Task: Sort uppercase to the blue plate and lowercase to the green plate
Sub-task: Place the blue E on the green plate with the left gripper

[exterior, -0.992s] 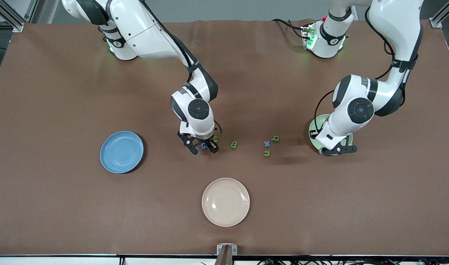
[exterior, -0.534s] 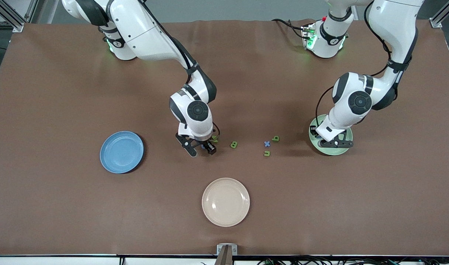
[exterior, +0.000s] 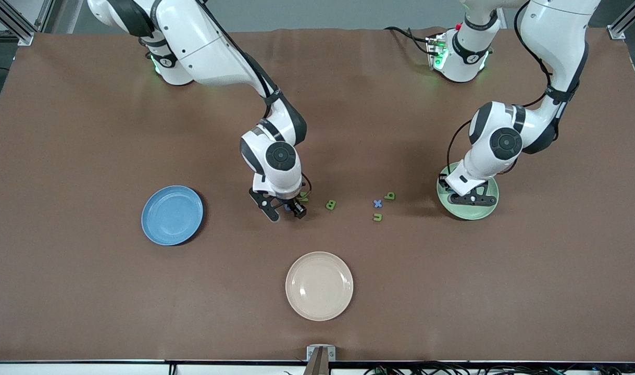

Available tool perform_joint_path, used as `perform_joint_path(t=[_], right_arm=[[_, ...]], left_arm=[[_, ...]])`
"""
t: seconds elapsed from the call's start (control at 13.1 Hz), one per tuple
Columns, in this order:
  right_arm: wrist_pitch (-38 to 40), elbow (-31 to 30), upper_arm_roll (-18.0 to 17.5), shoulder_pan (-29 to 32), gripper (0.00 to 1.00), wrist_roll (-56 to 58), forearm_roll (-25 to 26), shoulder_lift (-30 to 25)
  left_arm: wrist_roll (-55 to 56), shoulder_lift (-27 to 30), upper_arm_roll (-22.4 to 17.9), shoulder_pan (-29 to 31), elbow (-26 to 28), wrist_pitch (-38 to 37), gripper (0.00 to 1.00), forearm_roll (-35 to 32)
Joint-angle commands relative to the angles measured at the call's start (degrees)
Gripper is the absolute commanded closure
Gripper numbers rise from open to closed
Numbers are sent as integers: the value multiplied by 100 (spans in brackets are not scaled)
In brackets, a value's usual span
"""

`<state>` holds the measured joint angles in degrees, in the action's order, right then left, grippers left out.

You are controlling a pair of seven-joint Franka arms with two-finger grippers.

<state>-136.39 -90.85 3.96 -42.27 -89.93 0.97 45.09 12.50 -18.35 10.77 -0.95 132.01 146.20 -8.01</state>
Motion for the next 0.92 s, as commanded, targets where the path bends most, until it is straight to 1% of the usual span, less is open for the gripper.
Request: perform_joint_path(t=[0.0, 0.08, 0.15, 0.23, 0.31, 0.38, 0.46, 0.53, 0.69, 0.76, 0.84], right_arm=[[-2, 32, -9, -62, 30, -139, 61, 79], [-2, 32, -9, -44, 35, -130, 69, 79], [-2, 32, -9, -27, 43, -130, 61, 79], [-2, 32, -9, -9, 58, -130, 61, 70], [7, 41, -9, 0, 77, -130, 61, 70], [33, 41, -9, 8, 97, -138, 52, 61], [60, 41, -9, 26, 100, -139, 43, 52], [77, 41, -9, 52, 100, -139, 35, 35], [130, 50, 0, 157, 100, -25, 43, -44], [374, 41, 0, 297, 100, 141, 52, -140], [829, 50, 0, 455, 100, 508, 52, -376]], left_arm=[[-64, 7, 39, 78, 115, 119, 80, -140], [-64, -2, 39, 78, 115, 119, 80, -140], [-55, -2, 39, 78, 115, 119, 75, -140], [-64, 7, 39, 78, 115, 111, 52, -140], [-64, 25, 39, 78, 106, 111, 20, -140], [-64, 60, 48, 69, 80, 84, 5, -140], [-55, 86, 56, 69, 19, 76, 1, -140], [15, 95, 74, 60, -95, 49, 1, -148], [76, 78, 240, 51, -306, -99, 1, -122], [225, 77, 337, 43, -438, -222, 1, -96], [400, 51, 425, 16, -569, -337, 1, -87]])
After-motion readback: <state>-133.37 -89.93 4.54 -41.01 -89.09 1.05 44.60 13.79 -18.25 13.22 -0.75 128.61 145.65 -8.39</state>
